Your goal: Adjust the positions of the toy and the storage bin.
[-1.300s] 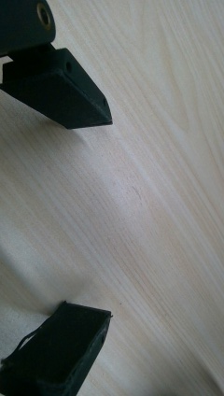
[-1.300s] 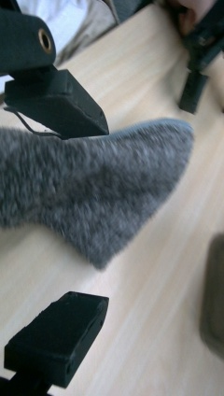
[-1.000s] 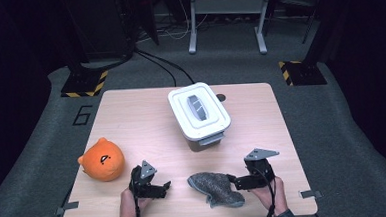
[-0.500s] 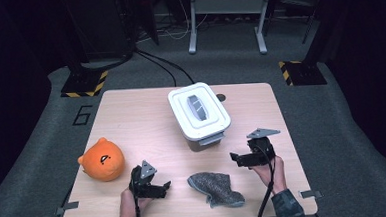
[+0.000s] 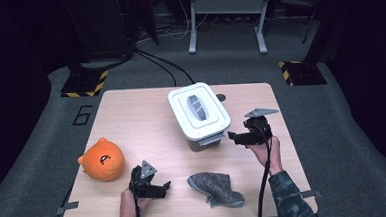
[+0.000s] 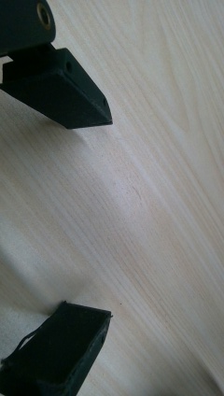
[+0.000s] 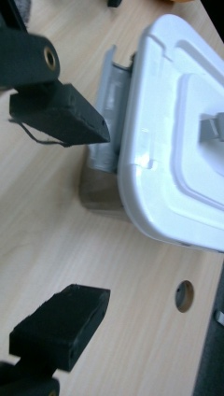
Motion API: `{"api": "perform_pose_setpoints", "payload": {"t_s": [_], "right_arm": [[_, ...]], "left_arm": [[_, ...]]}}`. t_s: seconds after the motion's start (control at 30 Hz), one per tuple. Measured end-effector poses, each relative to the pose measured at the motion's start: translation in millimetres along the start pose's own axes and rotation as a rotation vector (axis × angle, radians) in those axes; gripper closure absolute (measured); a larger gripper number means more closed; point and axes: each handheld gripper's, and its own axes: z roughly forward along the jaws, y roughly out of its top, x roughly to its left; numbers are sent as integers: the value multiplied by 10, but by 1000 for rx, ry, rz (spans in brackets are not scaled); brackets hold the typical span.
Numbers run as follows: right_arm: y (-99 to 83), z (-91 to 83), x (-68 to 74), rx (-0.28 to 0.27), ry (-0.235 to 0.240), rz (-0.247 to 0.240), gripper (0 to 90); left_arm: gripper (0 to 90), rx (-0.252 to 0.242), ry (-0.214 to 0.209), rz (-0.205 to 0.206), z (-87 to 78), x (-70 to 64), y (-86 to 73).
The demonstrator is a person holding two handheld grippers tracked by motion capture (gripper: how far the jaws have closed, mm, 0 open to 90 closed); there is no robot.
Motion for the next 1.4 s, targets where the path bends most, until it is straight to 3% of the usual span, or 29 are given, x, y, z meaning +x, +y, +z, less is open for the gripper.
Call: {"api": "perform_pose_setpoints", "payload": {"t_s": [0.17, 0.33, 0.4, 0.7, 0.77, 0.97, 1.4], "right_arm": [[192, 38, -5, -27, 5, 4, 333], [349, 131, -14, -11, -23, -1, 460], [391, 183, -16, -4, -14, 6, 490], [477, 339, 4, 58, -44, 25, 580], [477, 352, 2, 62, -49, 34, 648], [496, 368, 41, 66, -84, 18, 671], [507, 360, -25, 83, -130, -12, 664]], "left_arm": [[65, 1, 0, 1, 0, 0, 0], [65, 0, 0, 0, 0, 0, 0], [65, 0, 0, 1, 0, 1, 0], [65, 0, 0, 0, 0, 0, 0], [65, -1, -1, 0, 0, 0, -1], [65, -2, -1, 0, 1, 0, -1], [65, -2, -1, 1, 1, 0, -1]]}}
